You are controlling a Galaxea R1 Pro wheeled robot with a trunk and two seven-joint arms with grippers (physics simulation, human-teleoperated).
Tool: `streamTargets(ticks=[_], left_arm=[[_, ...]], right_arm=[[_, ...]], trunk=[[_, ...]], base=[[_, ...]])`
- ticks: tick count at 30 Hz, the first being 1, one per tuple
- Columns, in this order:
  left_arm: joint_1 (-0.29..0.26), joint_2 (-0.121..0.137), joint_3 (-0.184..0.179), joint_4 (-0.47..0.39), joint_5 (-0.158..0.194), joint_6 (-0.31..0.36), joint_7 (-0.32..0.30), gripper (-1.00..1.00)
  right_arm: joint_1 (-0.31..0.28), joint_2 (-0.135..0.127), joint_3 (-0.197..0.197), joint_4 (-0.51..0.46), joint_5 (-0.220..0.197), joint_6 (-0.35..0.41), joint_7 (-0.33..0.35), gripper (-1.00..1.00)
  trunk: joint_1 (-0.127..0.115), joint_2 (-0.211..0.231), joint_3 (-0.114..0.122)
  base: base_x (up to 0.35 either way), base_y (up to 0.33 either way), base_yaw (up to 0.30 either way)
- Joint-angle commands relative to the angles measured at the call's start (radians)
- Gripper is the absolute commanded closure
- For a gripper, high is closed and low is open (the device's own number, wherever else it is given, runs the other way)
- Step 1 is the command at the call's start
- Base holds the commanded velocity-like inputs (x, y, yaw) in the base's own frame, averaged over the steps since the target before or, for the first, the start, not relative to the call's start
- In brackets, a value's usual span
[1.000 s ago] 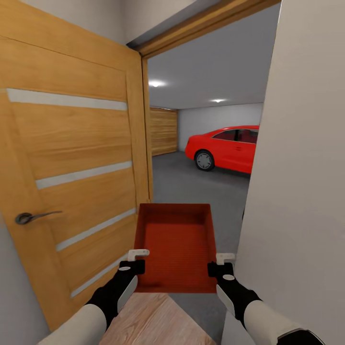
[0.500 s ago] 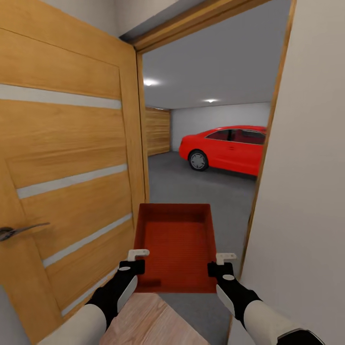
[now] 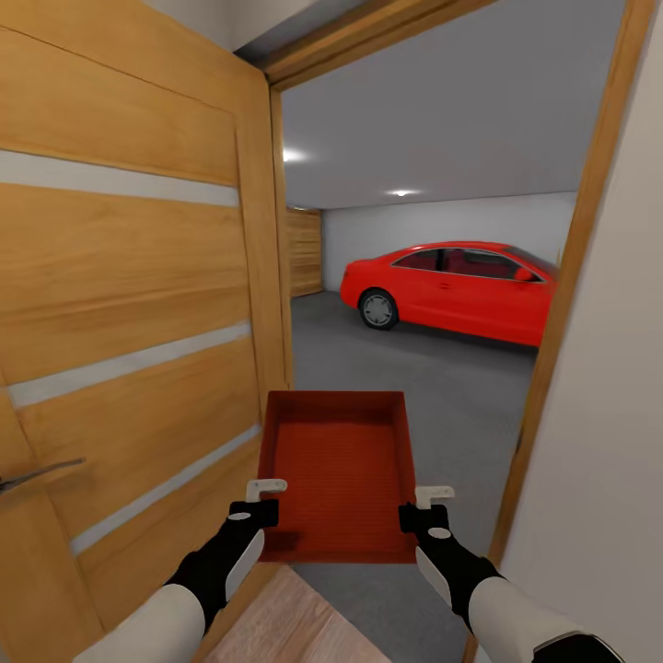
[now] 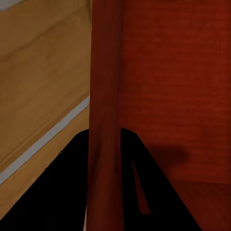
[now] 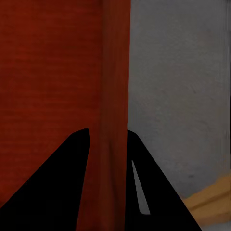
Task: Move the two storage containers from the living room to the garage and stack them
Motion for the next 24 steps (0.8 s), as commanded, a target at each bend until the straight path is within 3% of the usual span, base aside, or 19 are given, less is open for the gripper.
streamTargets(ticks=[1,24], left_arm=[[-0.001,0.0,0.012,-0.028,0.038,-0.056,0.014,1.0],[-0.001,0.0,0.012,-0.026,0.038,-0.056,0.013,1.0]], right_arm=[[-0.001,0.015,-0.014,0.003,-0.015,-0.006,-0.002,1.0],[-0.001,0.015,-0.013,0.003,-0.015,-0.006,-0.002,1.0]], trunk=[[0.001,-0.001,-0.002],[0.001,-0.001,-0.002]], base=[[0.245,0.216,-0.252],[0.245,0.216,-0.283]])
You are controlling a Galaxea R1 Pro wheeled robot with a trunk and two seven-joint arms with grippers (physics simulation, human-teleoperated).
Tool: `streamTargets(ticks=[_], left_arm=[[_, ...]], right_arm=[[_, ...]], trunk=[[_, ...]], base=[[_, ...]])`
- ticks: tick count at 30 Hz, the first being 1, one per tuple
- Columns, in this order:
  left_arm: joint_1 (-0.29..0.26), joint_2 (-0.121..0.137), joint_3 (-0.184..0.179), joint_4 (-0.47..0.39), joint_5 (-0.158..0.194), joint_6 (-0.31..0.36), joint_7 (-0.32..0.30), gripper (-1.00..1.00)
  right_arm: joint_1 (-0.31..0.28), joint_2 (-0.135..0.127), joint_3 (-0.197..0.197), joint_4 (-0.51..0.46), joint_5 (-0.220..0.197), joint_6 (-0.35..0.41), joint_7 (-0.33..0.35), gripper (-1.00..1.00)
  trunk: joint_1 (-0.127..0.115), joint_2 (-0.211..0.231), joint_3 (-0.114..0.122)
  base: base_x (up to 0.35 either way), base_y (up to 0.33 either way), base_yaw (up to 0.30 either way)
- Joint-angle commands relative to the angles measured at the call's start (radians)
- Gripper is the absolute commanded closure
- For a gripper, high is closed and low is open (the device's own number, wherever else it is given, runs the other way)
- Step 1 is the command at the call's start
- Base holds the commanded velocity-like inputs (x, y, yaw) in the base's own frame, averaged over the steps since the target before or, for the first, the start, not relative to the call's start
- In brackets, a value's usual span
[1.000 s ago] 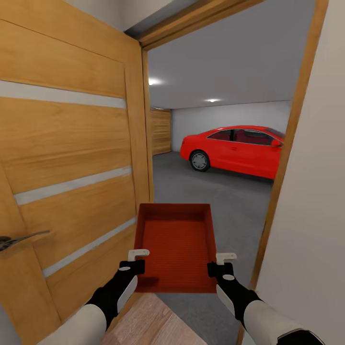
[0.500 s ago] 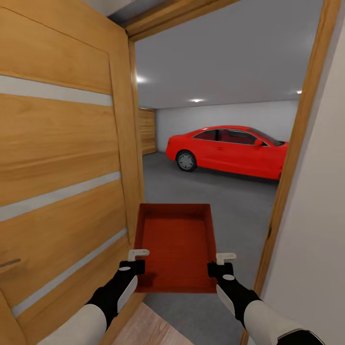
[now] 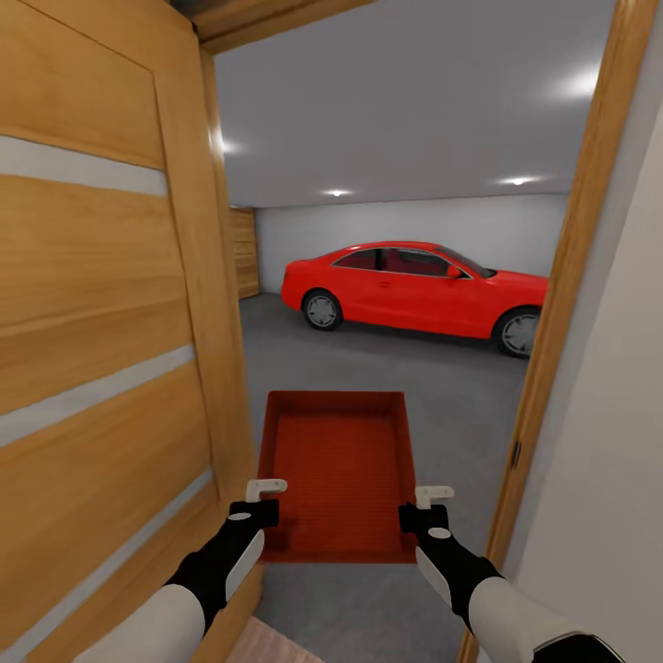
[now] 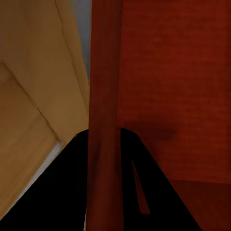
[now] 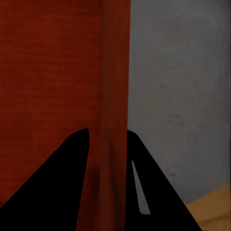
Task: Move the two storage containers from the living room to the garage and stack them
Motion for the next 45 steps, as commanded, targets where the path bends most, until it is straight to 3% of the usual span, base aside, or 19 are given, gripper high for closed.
streamTargets(ticks=[1,45], left_arm=[[-0.001,0.0,0.011,-0.027,0.038,-0.055,0.015,1.0],[-0.001,-0.001,0.009,-0.02,0.036,-0.058,0.023,1.0]], right_arm=[[-0.001,0.015,-0.014,0.003,-0.016,-0.006,-0.001,1.0],[-0.001,0.015,-0.014,0.003,-0.016,-0.006,-0.001,1.0]], trunk=[[0.001,-0.001,-0.002],[0.001,-0.001,-0.002]], base=[[0.245,0.216,-0.286],[0.244,0.199,-0.283]])
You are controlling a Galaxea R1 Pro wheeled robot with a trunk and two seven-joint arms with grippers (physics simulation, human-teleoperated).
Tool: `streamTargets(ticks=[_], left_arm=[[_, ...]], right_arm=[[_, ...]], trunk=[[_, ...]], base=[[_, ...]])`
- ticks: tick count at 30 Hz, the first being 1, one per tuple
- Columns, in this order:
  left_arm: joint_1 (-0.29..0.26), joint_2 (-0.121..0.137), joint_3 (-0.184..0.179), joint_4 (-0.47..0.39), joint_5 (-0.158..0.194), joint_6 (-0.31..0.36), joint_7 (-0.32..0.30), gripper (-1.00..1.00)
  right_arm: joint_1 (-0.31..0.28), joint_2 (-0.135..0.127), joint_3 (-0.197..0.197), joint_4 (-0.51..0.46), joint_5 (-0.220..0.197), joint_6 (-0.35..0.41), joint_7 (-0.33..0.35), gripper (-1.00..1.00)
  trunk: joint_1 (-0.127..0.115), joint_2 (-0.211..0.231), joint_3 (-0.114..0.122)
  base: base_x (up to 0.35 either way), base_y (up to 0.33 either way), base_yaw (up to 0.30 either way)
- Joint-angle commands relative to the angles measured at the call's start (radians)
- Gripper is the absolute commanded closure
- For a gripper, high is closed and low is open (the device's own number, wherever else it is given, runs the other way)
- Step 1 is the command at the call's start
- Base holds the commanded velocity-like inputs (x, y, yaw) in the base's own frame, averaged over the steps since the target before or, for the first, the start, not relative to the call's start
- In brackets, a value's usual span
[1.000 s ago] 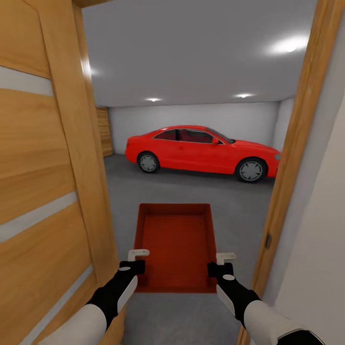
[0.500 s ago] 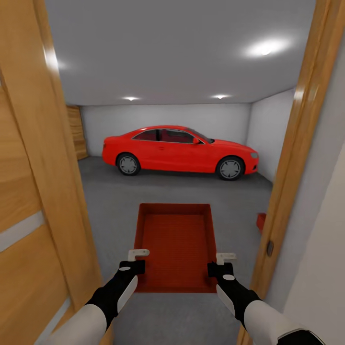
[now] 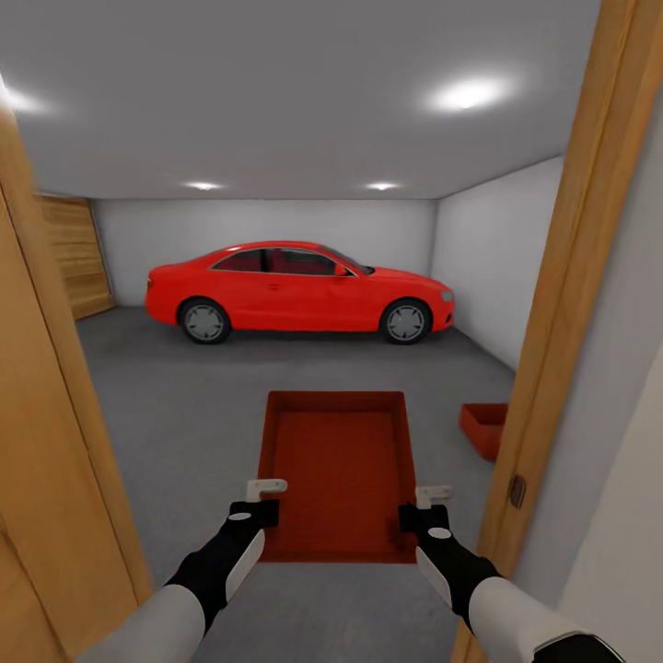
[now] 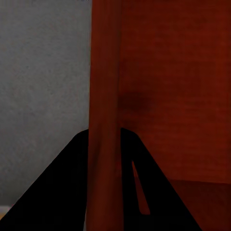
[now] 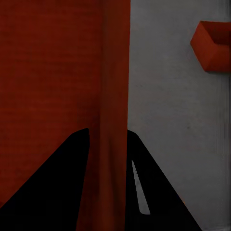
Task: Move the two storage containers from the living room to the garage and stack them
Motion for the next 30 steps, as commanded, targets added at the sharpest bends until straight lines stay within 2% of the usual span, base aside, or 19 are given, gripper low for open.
streamTargets(ticks=[1,12,30], left_arm=[[-0.001,0.0,0.012,-0.02,0.034,-0.058,0.021,1.0],[-0.001,-0.001,0.012,-0.018,0.032,-0.058,0.024,1.0],[-0.001,0.0,0.016,-0.018,0.033,-0.056,0.024,1.0]], right_arm=[[0.0,0.017,-0.016,0.003,-0.015,-0.007,-0.002,1.0],[0.0,0.016,-0.017,0.003,-0.015,-0.004,-0.002,1.0],[0.0,0.016,-0.017,0.003,-0.014,-0.004,-0.002,1.0]], trunk=[[0.001,-0.001,-0.002],[0.001,-0.001,-0.002],[0.001,-0.001,-0.002]], base=[[0.182,0.053,-0.149],[0.059,0.007,-0.019],[0.31,0.0,0.021]])
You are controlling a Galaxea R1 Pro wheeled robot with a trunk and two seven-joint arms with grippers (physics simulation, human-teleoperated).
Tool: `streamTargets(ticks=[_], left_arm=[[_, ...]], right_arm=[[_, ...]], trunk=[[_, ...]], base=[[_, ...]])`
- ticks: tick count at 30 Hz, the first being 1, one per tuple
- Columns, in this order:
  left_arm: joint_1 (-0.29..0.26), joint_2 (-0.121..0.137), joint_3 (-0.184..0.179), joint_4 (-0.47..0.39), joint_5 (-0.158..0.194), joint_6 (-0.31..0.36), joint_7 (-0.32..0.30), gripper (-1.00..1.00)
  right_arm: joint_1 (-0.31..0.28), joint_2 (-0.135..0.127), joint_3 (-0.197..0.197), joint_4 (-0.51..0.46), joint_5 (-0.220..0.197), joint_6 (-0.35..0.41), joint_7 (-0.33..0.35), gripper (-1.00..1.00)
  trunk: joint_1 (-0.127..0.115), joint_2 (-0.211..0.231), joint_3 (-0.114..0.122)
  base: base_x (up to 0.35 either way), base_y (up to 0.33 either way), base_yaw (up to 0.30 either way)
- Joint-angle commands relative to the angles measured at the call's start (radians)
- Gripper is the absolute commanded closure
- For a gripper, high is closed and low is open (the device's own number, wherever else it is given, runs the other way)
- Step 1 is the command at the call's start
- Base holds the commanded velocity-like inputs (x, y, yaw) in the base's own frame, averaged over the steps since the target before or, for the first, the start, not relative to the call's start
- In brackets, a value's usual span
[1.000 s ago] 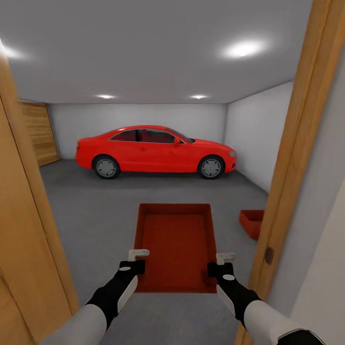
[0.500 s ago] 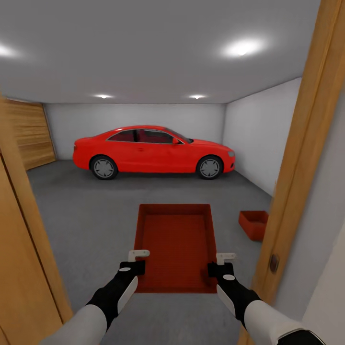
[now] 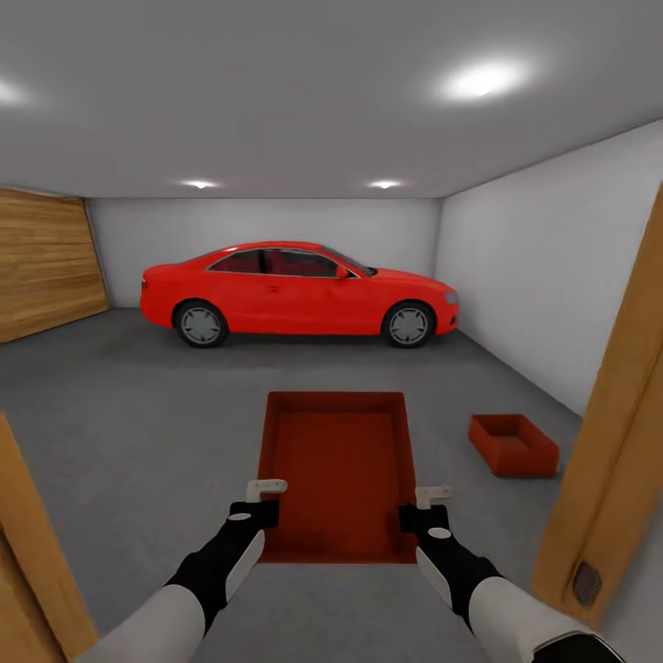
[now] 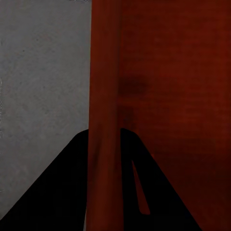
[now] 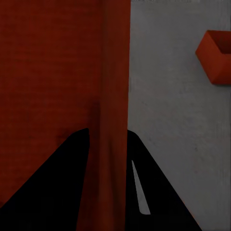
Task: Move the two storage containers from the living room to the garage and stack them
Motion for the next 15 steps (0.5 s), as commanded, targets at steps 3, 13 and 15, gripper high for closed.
streamTargets(ticks=[3,13,15], left_arm=[[-0.001,0.0,0.012,-0.018,0.037,-0.059,0.026,1.0],[-0.001,0.0,0.012,-0.02,0.037,-0.059,0.026,1.0],[-0.001,0.0,0.012,-0.02,0.037,-0.059,0.026,1.0]], right_arm=[[0.0,0.015,-0.017,0.002,-0.014,-0.007,-0.001,1.0],[0.0,0.014,-0.017,0.002,-0.014,-0.008,-0.001,1.0],[0.0,0.014,-0.017,0.002,-0.014,-0.008,-0.002,1.0]], trunk=[[0.001,-0.001,-0.002],[0.001,-0.001,-0.002],[0.001,-0.001,-0.002]], base=[[0.321,0.0,0.223],[0.321,0.0,0.059],[0.321,0.0,0.091]])
